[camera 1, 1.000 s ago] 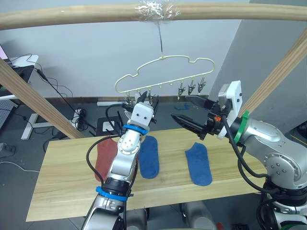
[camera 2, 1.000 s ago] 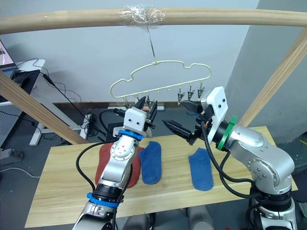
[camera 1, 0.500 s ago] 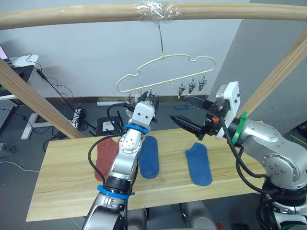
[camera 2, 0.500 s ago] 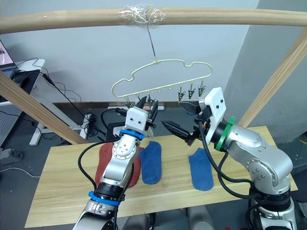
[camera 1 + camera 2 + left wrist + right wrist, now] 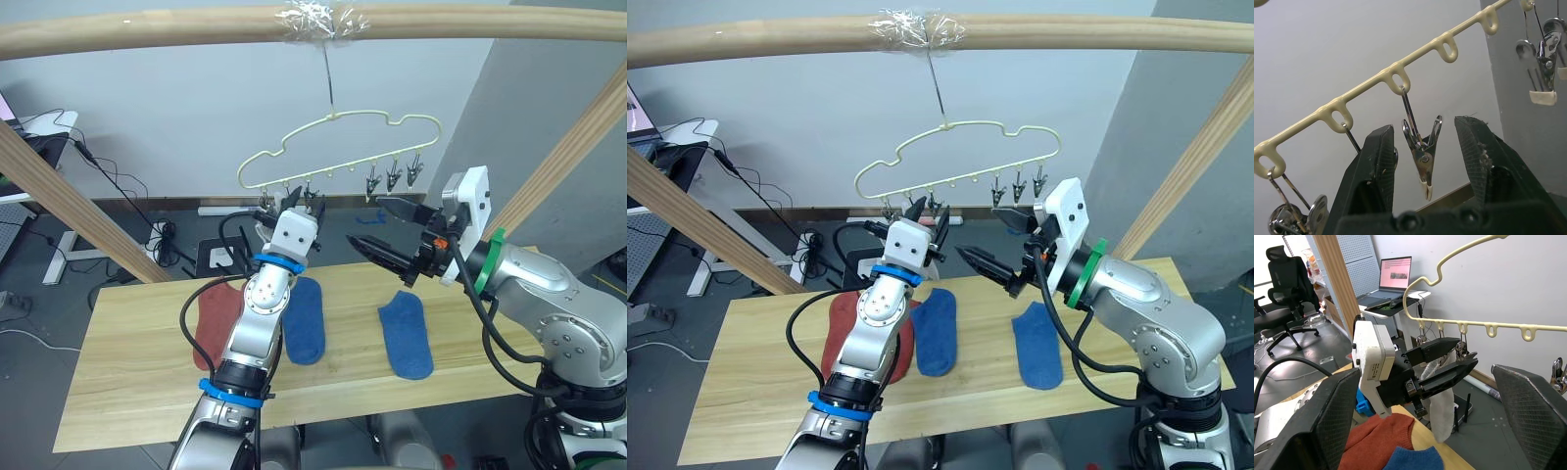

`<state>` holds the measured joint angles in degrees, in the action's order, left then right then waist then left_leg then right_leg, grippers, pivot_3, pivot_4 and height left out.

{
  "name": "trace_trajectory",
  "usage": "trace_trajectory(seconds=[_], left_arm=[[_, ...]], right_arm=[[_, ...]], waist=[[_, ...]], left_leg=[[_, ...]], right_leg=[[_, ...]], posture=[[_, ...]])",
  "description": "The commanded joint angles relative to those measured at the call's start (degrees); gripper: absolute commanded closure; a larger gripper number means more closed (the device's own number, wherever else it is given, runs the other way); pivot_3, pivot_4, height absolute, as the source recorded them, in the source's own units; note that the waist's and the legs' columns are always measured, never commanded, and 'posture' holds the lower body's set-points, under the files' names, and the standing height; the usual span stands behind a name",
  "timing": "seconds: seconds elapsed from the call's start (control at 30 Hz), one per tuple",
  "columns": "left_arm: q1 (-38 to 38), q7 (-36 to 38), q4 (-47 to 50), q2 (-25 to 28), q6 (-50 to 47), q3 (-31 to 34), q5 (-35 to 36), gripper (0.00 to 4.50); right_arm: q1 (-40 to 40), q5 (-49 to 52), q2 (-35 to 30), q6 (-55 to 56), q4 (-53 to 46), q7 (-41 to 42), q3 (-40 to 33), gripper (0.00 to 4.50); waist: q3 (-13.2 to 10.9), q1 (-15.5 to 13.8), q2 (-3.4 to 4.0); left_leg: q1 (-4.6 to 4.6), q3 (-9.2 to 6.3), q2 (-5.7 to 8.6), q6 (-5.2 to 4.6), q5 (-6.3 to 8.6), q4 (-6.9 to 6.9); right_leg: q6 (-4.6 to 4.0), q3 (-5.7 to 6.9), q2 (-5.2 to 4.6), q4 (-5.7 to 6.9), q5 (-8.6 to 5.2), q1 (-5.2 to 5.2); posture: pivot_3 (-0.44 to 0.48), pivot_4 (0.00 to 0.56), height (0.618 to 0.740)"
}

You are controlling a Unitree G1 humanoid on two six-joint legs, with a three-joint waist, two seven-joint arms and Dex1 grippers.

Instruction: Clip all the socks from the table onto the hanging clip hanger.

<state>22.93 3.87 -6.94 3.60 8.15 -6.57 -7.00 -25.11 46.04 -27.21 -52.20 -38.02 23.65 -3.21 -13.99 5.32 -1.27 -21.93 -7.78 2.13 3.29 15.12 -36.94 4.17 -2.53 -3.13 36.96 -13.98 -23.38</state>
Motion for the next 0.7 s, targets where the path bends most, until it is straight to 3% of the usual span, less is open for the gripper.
trace_trajectory(seconds=[0.03,0.53,0.7], left_arm=[[0.5,-0.4,2.2,-0.4,1.7,-0.2,-0.2,2.36],[0.8,-0.1,2.3,-0.9,2.4,-0.1,0.0,2.36],[0.6,-0.1,2.4,-1.0,2.4,-0.1,0.0,3.49]], right_arm=[[0.2,1.1,-0.5,0.9,-2.6,0.0,-0.4,0.00],[1.0,1.2,-0.3,1.0,-3.0,-0.5,0.0,0.00],[1.0,1.3,-0.2,0.9,-3.0,-0.7,0.0,0.00]], waist=[[0.0,0.0,0.00],[-0.1,0.0,0.00],[-0.1,0.0,-0.01]], left_leg=[[0.00,0.00,0.00,0.00,0.00,0.00],[-0.03,0.00,0.00,0.00,0.00,0.02],[-0.05,0.00,0.00,0.00,0.00,0.02]], right_leg=[[0.01,0.00,0.00,0.00,0.00,0.00],[0.07,0.00,0.00,-0.02,-0.04,-0.03],[0.07,0.00,0.00,-0.03,-0.04,-0.03]], posture=[[-0.221,0.261,0.740],[-0.221,0.259,0.740],[-0.221,0.259,0.740]])
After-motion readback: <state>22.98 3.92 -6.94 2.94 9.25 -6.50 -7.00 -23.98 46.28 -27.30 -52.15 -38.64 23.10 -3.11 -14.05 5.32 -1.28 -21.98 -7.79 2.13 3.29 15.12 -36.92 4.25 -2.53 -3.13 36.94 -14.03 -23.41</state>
